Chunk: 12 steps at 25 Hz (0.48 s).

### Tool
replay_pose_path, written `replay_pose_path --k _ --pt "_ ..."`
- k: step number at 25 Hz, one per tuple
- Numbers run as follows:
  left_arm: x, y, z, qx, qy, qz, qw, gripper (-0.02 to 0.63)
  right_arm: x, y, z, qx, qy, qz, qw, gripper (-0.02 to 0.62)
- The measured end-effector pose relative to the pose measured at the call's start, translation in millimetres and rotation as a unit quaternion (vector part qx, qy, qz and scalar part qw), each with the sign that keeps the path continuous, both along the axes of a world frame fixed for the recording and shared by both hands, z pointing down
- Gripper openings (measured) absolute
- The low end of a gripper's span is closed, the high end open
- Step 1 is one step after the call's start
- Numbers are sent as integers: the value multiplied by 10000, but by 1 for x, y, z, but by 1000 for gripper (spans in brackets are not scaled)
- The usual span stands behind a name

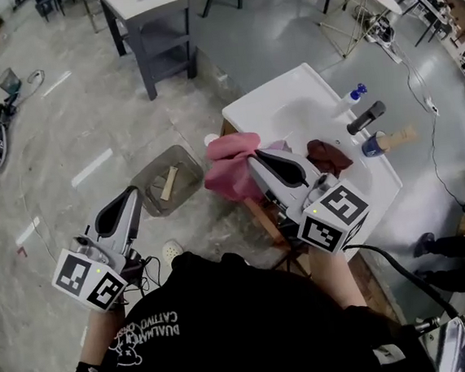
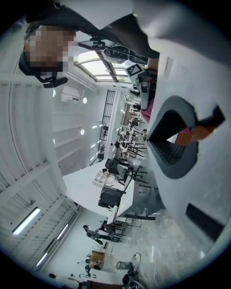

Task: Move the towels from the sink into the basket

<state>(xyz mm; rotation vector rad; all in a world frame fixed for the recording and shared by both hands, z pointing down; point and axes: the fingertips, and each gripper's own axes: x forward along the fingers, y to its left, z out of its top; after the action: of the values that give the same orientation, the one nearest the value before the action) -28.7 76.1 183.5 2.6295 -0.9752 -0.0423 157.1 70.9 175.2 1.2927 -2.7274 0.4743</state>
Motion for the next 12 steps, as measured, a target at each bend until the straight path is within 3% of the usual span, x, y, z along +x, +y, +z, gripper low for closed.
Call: replay_pose_path --k 12 --pt "-116 -79 7 27 42 75 10000 3 -102 -77 17 18 318 327 9990 32"
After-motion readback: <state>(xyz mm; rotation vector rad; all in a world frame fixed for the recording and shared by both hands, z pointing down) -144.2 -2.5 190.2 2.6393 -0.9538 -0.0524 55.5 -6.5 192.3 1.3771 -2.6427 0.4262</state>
